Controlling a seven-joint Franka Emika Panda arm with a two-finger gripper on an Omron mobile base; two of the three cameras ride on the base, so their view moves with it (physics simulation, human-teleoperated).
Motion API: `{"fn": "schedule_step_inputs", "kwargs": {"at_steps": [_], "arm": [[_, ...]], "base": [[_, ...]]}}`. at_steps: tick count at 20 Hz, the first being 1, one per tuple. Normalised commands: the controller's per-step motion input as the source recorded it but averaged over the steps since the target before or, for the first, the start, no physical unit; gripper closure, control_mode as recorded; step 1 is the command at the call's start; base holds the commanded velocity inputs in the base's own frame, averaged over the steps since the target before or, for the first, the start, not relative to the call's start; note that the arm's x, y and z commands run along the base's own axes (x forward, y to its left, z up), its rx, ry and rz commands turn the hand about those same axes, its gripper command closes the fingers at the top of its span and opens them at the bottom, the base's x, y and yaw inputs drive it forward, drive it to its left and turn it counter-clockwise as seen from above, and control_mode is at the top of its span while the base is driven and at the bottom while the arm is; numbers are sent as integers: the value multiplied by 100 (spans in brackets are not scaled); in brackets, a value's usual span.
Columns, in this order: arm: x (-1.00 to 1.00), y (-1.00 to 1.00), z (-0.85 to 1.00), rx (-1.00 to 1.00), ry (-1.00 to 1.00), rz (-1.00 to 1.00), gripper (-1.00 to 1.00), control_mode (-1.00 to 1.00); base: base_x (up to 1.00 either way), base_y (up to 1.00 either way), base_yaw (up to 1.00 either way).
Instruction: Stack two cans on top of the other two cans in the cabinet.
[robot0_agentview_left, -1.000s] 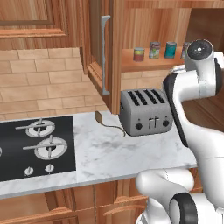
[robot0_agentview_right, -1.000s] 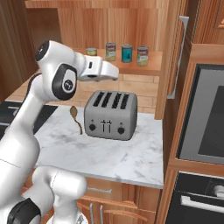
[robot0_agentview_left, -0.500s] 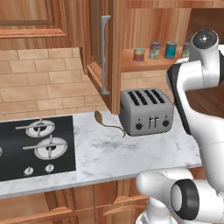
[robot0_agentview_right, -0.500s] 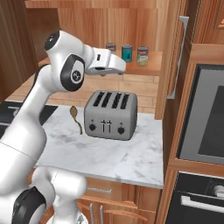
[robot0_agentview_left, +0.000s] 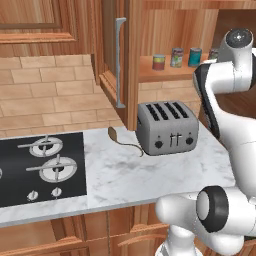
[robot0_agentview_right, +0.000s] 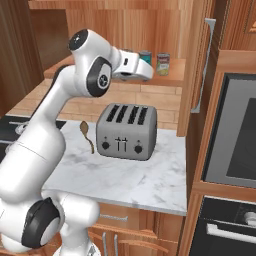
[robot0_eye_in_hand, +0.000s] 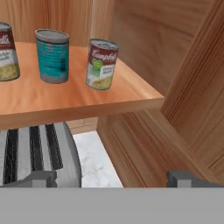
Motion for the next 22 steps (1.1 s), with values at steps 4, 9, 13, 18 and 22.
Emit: {"fn": "schedule_step_inputs", "kwargs": {"at_steps": [4, 9, 13, 18, 22], "arm": [[26, -17, 1, 5, -4, 0, -100, -100], [27, -10, 0, 2, -21, 0, -100, -100], [30, -13, 0, 6, -14, 0, -100, -100], [30, -20, 0, 3, 0, 0, -100, -100], [30, -16, 3, 0, 6, 0, -100, -100]], "base": [[0, 0, 0], [0, 0, 0], [0, 0, 0], [0, 0, 0], [0, 0, 0]]}}
